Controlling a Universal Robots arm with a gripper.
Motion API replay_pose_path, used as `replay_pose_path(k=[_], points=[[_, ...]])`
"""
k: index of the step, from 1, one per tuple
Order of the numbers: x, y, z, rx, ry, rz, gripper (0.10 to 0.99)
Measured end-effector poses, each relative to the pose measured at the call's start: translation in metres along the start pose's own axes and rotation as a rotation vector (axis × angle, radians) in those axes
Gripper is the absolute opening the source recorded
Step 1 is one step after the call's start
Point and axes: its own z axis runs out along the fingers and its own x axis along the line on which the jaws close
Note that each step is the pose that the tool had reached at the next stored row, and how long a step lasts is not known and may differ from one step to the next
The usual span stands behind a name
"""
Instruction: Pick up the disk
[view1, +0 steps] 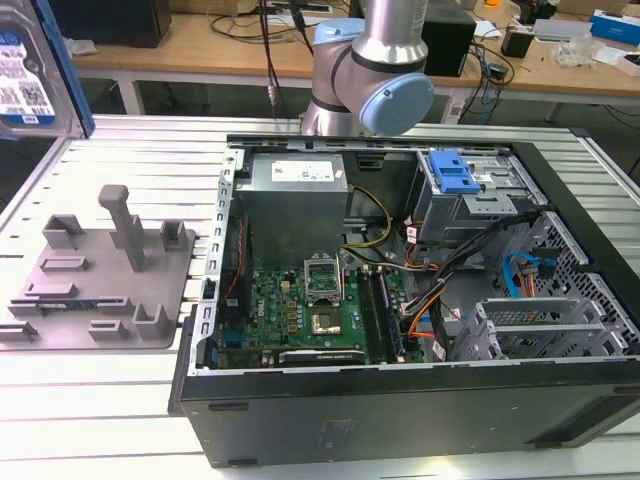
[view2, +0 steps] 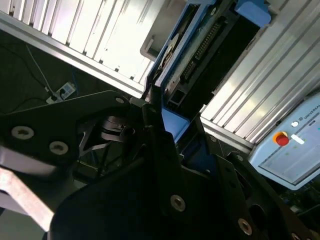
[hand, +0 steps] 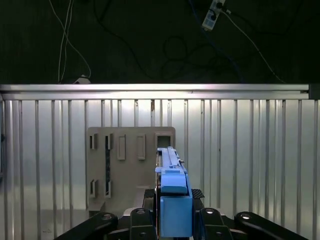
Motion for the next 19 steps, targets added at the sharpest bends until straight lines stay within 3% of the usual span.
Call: replay_pose_path(k=[19], points=[[0.0003,0.0,-0.0024,0.0,-0.0095,0.0,0.365]])
